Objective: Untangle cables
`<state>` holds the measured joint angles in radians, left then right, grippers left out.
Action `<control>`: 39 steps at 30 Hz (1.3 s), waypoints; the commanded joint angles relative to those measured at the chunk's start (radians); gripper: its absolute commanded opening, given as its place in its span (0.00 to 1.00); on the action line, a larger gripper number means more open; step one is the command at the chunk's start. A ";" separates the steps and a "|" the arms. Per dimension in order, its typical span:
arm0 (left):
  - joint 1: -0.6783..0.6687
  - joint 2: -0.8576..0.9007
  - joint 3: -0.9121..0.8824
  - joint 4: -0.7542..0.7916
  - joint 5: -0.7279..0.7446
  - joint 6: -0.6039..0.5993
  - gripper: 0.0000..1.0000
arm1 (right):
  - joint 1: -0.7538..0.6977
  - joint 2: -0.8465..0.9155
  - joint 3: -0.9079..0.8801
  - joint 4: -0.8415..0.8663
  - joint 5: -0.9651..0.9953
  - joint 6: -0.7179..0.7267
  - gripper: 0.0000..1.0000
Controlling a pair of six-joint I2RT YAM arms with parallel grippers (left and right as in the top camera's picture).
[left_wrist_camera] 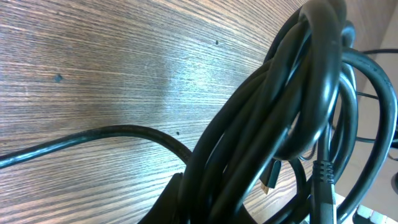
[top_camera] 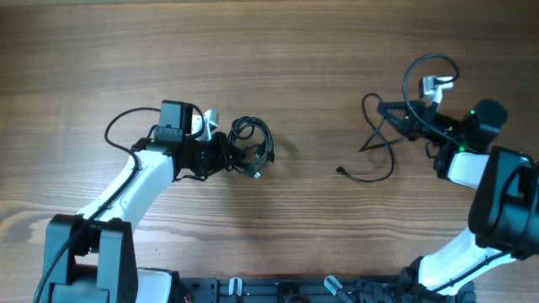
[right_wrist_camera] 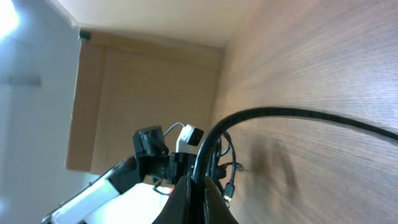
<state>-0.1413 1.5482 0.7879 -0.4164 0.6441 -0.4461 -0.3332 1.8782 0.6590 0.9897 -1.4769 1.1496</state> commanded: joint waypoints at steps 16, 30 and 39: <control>0.002 0.005 -0.005 0.010 0.035 0.021 0.04 | 0.122 -0.191 0.060 -0.743 0.379 -0.475 0.05; 0.002 0.005 -0.005 0.011 0.009 0.021 0.04 | 0.363 -0.298 0.460 -1.868 1.052 -0.994 0.23; 0.002 0.005 -0.005 0.005 0.010 0.021 0.04 | 0.363 -0.298 0.412 -1.977 1.031 -0.951 0.99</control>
<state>-0.1413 1.5482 0.7876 -0.4110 0.6514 -0.4461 0.0257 1.5929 1.0855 -0.9630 -0.4362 0.1677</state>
